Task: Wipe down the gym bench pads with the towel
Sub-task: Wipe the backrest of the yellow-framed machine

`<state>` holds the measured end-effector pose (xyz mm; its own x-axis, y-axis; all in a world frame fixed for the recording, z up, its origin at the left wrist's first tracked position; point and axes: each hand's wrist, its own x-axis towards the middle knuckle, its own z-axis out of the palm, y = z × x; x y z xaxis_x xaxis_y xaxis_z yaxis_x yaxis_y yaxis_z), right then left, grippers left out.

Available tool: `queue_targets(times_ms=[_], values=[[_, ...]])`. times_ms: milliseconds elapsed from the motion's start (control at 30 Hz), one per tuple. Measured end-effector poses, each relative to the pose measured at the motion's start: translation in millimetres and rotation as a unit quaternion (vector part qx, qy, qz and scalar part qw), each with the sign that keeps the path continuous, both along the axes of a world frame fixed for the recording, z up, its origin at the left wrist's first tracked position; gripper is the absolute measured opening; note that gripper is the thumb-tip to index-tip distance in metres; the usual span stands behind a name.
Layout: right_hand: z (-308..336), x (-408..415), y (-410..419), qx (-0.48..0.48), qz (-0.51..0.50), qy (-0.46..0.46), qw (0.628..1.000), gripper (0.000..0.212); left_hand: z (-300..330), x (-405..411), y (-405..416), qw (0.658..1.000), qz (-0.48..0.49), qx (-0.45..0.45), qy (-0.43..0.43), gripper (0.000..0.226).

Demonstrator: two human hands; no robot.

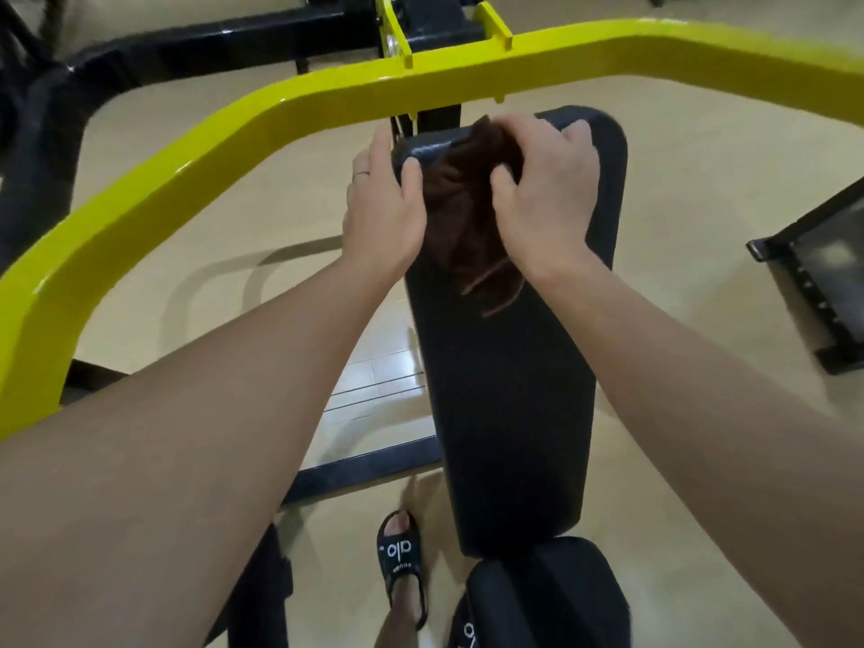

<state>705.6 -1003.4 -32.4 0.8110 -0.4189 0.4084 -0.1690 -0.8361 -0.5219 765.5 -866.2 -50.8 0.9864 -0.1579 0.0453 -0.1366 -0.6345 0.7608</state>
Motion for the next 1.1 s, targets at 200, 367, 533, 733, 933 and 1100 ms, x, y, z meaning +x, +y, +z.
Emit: queue_targets(times_ms=[200, 367, 533, 733, 933, 1100], values=[[-46, 7, 30, 0.09, -0.053, -0.172, 0.979, 0.047, -29, 16, -16, 0.991, 0.028, -0.102, -0.078, 0.037], [-67, -1, 56, -0.081, -0.014, -0.054, 0.995, 0.05, -27, 23, -16, 0.987, 0.036, -0.149, -0.043, 0.038], [-58, 34, 26, -0.157, 0.029, -0.051, 0.986, 0.047, -10, 35, -24, 0.963, 0.088, -0.242, 0.084, 0.033], [-50, 48, -28, -0.244, 0.062, -0.058, 0.966, 0.042, -5, 38, -27, 0.922, 0.138, -0.318, 0.174, 0.033], [-47, 43, -65, -0.155, -0.1, -0.036, 0.982, 0.037, -20, 34, -34, 0.954, 0.184, -0.232, 0.05, 0.042], [-44, 59, 8, -0.128, -0.064, -0.061, 0.988, 0.033, -28, 40, -36, 0.955, 0.194, -0.225, 0.007, 0.041]])
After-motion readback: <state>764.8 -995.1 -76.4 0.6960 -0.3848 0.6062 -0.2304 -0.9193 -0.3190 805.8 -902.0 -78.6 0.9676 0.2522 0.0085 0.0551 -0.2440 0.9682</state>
